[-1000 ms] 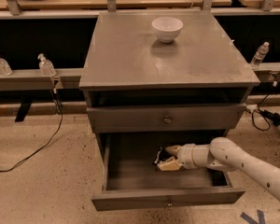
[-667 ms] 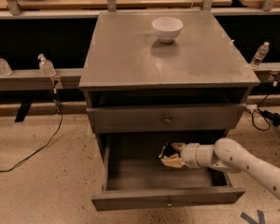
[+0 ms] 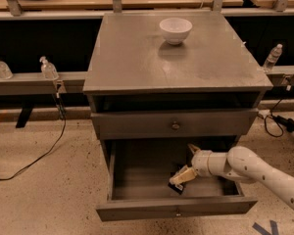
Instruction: Place rxbar chocolate into middle drawer
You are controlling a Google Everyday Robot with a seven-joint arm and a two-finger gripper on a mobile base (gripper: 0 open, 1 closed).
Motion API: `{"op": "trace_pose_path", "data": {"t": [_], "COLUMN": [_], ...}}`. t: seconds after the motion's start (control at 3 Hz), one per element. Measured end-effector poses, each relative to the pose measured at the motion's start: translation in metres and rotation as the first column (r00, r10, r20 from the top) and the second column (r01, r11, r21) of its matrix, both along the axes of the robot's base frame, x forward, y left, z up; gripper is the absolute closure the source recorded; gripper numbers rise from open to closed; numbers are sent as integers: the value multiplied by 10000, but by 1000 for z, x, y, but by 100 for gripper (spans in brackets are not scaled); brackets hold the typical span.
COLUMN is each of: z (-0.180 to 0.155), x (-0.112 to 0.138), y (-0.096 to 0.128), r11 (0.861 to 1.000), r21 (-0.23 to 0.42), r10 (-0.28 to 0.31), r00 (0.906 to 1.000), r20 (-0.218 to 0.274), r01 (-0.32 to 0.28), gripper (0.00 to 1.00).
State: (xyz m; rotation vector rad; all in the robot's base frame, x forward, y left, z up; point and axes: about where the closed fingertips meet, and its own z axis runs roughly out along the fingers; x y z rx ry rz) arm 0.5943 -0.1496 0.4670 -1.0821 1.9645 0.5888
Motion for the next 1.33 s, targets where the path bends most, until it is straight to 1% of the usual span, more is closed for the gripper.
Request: {"op": "trace_pose_path", "data": {"t": [0.33, 0.67, 1.0, 1.33], "z": [0, 11, 31, 37], "x": [0, -10, -25, -27], "y": [1, -2, -20, -22], "r11": [10000, 9988, 9956, 9948], "r21": [0, -436, -932, -1020], "r10": [15, 213, 24, 20], "r00": [10000, 9997, 9997, 9995], "r20": [3, 125, 262, 311], "r01": [-15, -207, 0, 11], "gripper": [0, 0, 0, 0]}}
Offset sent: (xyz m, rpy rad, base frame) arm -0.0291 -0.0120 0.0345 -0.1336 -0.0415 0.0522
